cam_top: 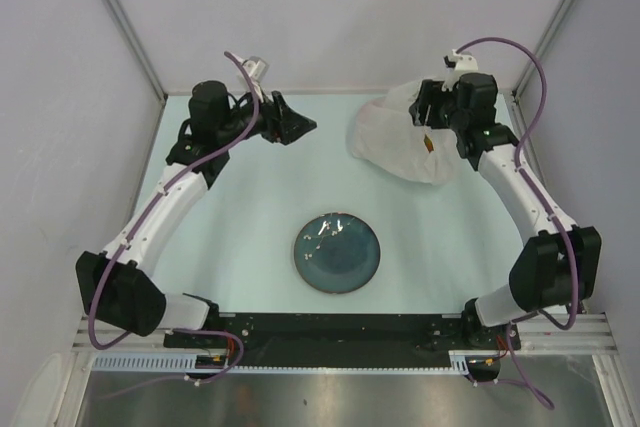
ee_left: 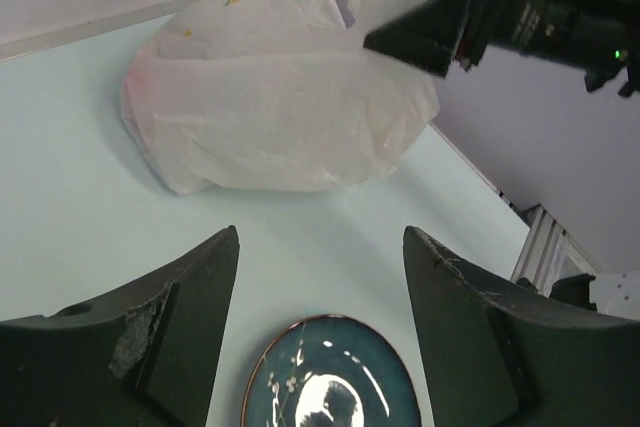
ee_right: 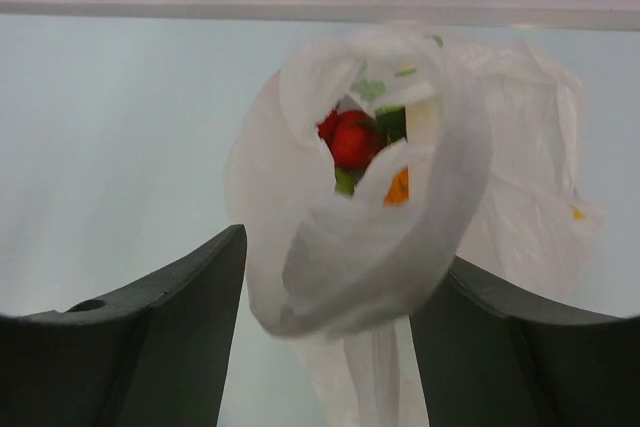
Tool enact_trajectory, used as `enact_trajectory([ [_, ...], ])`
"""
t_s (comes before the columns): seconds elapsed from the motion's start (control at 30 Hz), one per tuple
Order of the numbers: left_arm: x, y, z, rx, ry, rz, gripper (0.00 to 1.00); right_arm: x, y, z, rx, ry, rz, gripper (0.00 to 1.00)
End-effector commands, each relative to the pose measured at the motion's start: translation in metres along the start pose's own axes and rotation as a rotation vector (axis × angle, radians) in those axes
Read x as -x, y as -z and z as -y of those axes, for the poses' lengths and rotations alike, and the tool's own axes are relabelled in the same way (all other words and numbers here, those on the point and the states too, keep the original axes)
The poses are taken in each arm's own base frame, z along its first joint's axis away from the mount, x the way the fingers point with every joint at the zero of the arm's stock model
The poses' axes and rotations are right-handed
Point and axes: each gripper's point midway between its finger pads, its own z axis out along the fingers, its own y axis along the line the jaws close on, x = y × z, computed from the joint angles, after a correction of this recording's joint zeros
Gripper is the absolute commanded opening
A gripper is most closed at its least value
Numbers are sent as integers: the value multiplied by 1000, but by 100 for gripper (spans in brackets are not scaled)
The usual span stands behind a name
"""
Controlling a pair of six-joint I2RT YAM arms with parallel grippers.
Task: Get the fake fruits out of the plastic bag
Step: Adjust the plastic bag at the center of the board.
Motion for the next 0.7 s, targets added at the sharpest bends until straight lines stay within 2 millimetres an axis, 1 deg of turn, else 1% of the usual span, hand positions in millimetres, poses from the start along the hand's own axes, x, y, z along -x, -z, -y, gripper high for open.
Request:
enact_trajectory([
  [0.0,-1,14,10,-4,-85,-11,72,69,-3,-27,68,-14,180,65],
  [0.03,0,15,8,8,-96,-14,72,76,-2,-30,58,5,194,65],
  [0.07,-3,16,7,19,-101,-31,72,74,-4,-41,64,20,190,66],
  [0.13,3,15,3,35,-144,-42,73,78,-5,-46,49,50,194,66],
  [0.17,-1,15,-1,50,-138,-69,72,77,-6,-56,60,81,191,62],
  [0.2,4,13,-3,53,-170,-69,72,73,-11,-59,65,96,178,55],
  [0.23,5,12,-5,61,-178,-75,72,74,-12,-64,75,108,172,47],
  [0.27,5,11,-9,84,-184,-82,72,70,-15,-73,88,115,160,29],
  [0.3,10,11,-12,91,-216,-79,73,65,-20,-78,102,109,142,17],
  [0.33,9,10,-17,107,-231,-87,73,56,-30,-81,117,100,111,9],
  [0.37,8,12,-20,126,-247,-102,73,57,-35,-87,139,79,105,1],
  [0.4,17,15,-32,192,-331,-95,74,54,-38,-99,192,25,87,0],
  [0.43,19,17,-39,233,-372,-102,76,44,-53,-104,211,-18,55,0],
  [0.47,19,21,-46,275,-399,-121,83,39,-59,-115,237,-52,33,0],
  [0.5,32,26,-55,335,-436,-110,86,56,-56,-143,309,-106,48,2],
  [0.53,34,28,-56,331,-435,-116,87,54,-62,-161,357,-110,41,3],
  [0.57,35,31,-64,329,-412,-125,89,44,-73,-178,394,-106,23,4],
  [0.6,43,32,-56,293,-388,-102,89,55,-74,-197,427,-71,61,4],
  [0.63,46,33,-54,278,-373,-90,89,53,-67,-239,501,-31,79,3],
  [0.67,54,40,-49,267,-372,-62,90,36,-83,-259,531,12,62,3],
])
